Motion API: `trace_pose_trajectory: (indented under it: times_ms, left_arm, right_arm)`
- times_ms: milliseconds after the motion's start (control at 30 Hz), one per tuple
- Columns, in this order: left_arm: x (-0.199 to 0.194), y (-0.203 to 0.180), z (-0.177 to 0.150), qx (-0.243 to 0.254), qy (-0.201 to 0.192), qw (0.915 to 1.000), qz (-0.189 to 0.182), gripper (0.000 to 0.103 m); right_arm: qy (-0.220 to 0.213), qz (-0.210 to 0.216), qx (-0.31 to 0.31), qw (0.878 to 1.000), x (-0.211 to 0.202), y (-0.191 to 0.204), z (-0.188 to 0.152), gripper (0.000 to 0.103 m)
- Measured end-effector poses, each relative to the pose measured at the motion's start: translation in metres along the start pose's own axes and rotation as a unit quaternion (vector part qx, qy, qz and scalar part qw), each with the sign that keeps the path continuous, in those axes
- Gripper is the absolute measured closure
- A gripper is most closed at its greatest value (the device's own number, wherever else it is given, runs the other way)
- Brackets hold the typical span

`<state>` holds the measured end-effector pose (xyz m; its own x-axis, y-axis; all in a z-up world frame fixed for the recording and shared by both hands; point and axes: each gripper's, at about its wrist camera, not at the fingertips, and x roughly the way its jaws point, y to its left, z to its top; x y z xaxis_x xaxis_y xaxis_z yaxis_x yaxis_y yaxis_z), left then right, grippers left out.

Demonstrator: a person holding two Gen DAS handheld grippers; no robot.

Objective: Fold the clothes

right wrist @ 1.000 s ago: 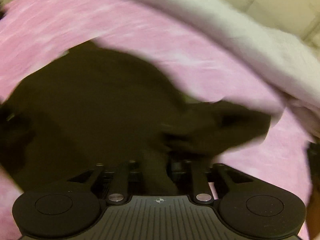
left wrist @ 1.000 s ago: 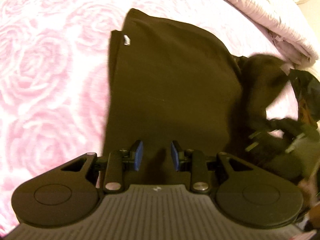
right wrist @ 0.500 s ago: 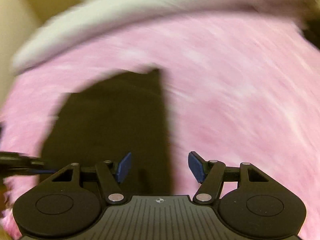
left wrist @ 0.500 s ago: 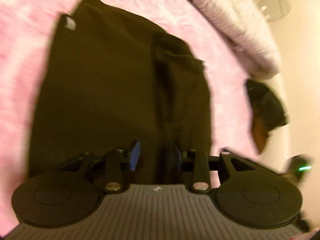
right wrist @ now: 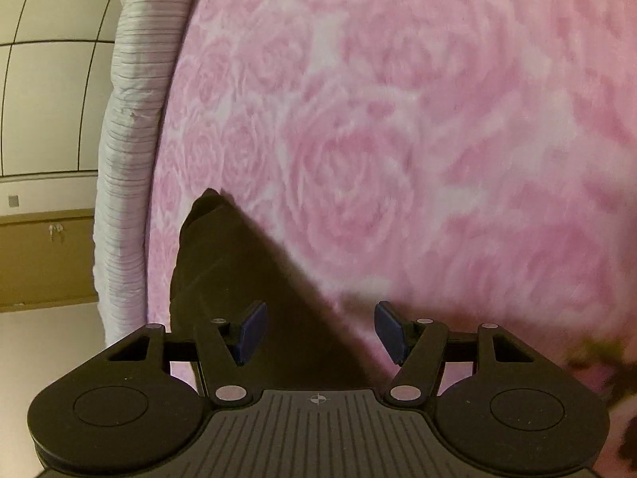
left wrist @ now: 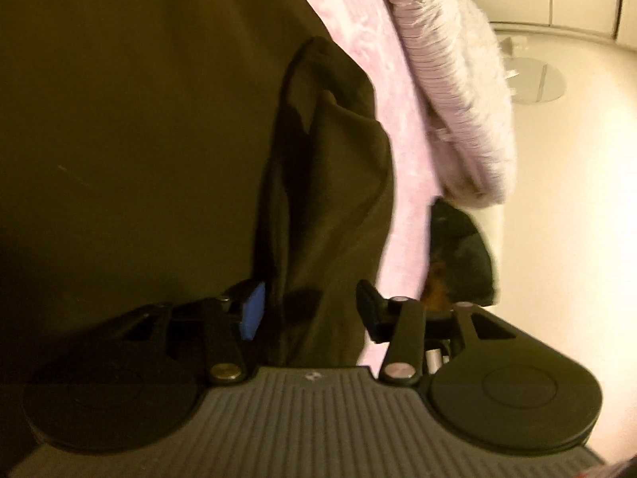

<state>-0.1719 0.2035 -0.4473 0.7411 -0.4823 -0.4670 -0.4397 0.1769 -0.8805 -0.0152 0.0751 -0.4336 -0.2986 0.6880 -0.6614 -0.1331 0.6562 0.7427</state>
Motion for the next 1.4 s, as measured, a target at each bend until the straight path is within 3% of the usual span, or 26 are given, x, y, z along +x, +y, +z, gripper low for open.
trace_pose_trajectory:
  times_ms: [67,167,300,333,433,500,600,700,767,900,1000,1033,1133,1200,1300,1400]
  left_arm:
    - [0.008,-0.002,0.001,0.013,0.004,0.9999,0.006,0.049]
    - [0.019,-0.01,0.002,0.051,0.018,0.998,0.035,0.057]
    - [0.028,-0.027,0.0,0.115,0.029,0.9897,0.08,0.078]
    - [0.031,-0.034,-0.001,0.136,0.03,0.9859,0.093,0.093]
    - [0.037,-0.059,-0.004,0.208,0.037,0.9706,0.115,0.097]
    - [0.033,-0.076,-0.005,0.242,0.032,0.9638,0.108,0.097]
    - [-0.001,-0.103,-0.003,0.288,0.001,0.9516,0.107,0.097]
    - [-0.046,-0.117,0.004,0.326,-0.03,0.9356,0.132,0.098]
    - [-0.071,-0.109,0.008,0.33,-0.036,0.9307,0.155,0.098]
    - [-0.093,-0.046,0.02,0.266,-0.029,0.9434,0.196,0.097]
    - [-0.099,-0.006,0.02,0.197,-0.044,0.9645,0.17,0.097]
    - [-0.099,-0.003,0.021,0.186,-0.049,0.9676,0.164,0.097]
    - [-0.101,-0.017,0.014,0.231,-0.059,0.9572,0.165,0.098]
    - [-0.11,-0.021,0.013,0.242,-0.062,0.9545,0.162,0.098]
    - [-0.123,-0.025,0.011,0.258,-0.066,0.9503,0.16,0.098]
    - [-0.129,-0.01,0.011,0.242,-0.061,0.9535,0.168,0.098]
  right_arm:
    - [0.006,0.004,-0.002,1.0,0.004,-0.002,-0.003,0.039]
    - [0.011,-0.001,-0.026,1.0,0.004,0.003,-0.005,0.039]
    - [0.004,-0.001,-0.019,1.0,-0.001,-0.001,-0.01,0.039]
    - [0.002,-0.002,-0.019,1.0,-0.001,-0.001,-0.011,0.039]
    - [-0.005,-0.015,-0.039,0.999,0.001,0.006,-0.016,0.039]
    - [-0.006,-0.029,-0.064,0.997,0.003,0.014,-0.02,0.039]
    - [0.017,-0.031,-0.09,0.995,0.008,0.028,-0.031,0.039]
    - [0.037,-0.025,-0.146,0.988,0.014,0.057,-0.052,0.04]
    - [0.06,-0.015,-0.181,0.982,0.022,0.078,-0.07,0.04]
    - [0.093,-0.049,-0.27,0.957,0.052,0.113,-0.11,0.04]
    - [0.1,-0.087,-0.316,0.939,0.066,0.121,-0.132,0.04]
    - [0.099,-0.091,-0.324,0.937,0.065,0.122,-0.134,0.04]
    - [0.096,-0.102,-0.345,0.928,0.062,0.125,-0.138,0.039]
    - [0.083,-0.106,-0.343,0.93,0.055,0.13,-0.134,0.039]
    - [0.068,-0.128,-0.36,0.922,0.054,0.133,-0.134,0.039]
    - [0.066,-0.152,-0.379,0.91,0.065,0.129,-0.139,0.04]
